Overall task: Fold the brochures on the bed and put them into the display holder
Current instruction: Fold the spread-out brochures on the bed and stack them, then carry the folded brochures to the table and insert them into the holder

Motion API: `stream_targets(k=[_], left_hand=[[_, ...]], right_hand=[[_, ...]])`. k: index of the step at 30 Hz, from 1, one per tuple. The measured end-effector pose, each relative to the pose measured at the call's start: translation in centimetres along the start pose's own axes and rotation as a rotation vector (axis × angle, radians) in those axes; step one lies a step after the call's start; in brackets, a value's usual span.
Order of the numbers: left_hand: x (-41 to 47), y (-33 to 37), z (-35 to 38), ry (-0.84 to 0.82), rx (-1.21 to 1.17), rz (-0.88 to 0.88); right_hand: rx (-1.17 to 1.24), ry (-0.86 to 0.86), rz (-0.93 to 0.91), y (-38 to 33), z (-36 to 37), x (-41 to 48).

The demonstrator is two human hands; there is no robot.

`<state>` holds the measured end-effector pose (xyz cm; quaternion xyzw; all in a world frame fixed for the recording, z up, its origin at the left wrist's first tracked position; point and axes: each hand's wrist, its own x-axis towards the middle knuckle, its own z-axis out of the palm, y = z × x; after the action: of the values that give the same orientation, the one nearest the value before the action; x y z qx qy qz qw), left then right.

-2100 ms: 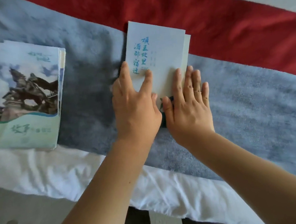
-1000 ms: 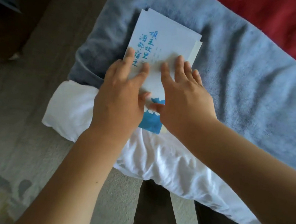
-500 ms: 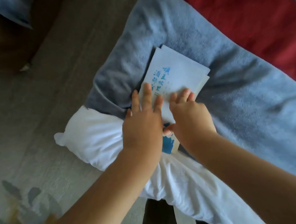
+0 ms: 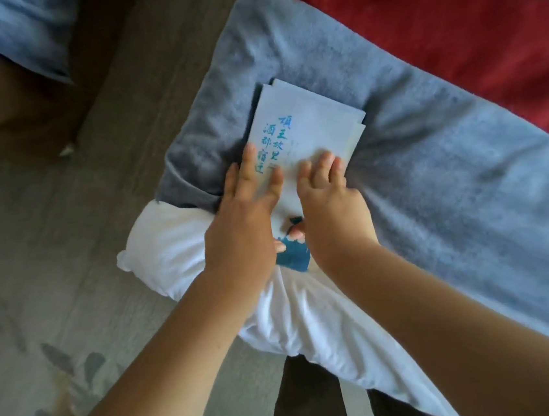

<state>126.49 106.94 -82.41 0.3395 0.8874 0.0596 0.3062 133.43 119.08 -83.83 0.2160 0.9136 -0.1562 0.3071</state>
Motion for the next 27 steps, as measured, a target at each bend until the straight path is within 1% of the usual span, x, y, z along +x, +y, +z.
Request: stream_targets(k=[4,6,7,8,10,11,12,14,16,18,21,22,25,27], left_hand=[[-0.7,-0.5,-1.1,0.133,-0.226,0.006],[-0.6,-0.4,-1.1,0.260,-0.409,-0.022],[-0.5,-0.3,-1.0,0.311,-0.466,-0.051],[-0.3,-0.2,-1.0,0.337,-0.483,-0.080],[-0.2,0.4,-0.3,0.345,-0.454,-0.100],[-0.3,0.8,0.1,0.346,-0.430,-0.094],[-0.4,1.3,0.5,0.351,-0.412,-0.090],[-1.0,2.2,1.3,0.380,-0.392,-0.096],[-2.0,3.5,1.9,0.402,-0.427,-0.125],[-2.9,4.9,2.2,0.396,-0.529,-0.181],[-4.1,8.0,2.4,0.358,-0.748,-0.237],[-4.3,9.1,2.4,0.355,-0.778,-0.236],[-4.3,12.4,1.5,0.371,-0.749,-0.225],[-4.3,15.1,0.2,0.375,-0.675,-0.194]], right_hand=[[0.318,0.148,-0.065,0.8,1.1,-3.1],[0.410,0.175,-0.034,0.2,1.3,-3.9],[0.517,0.209,0.005,-0.4,1.5,-4.1],[0.691,0.277,0.062,-1.0,1.4,-4.2],[1.041,0.422,0.188,-1.1,1.9,-4.8],[1.121,0.469,0.243,-0.8,2.0,-5.2],[1.143,0.493,0.281,-0.3,2.0,-5.5],[1.123,0.527,0.293,1.1,1.9,-6.0],[1.072,0.505,0.280,2.6,1.6,-6.5],[0.994,0.492,0.253,3.9,1.2,-7.1],[0.927,0.570,0.211,5.8,0.5,-8.9],[0.919,0.572,0.222,6.7,0.5,-9.5],[0.929,0.394,0.309,9.6,0.2,-11.2],[0.923,0.346,0.312,11.6,-1.0,-12.6]])
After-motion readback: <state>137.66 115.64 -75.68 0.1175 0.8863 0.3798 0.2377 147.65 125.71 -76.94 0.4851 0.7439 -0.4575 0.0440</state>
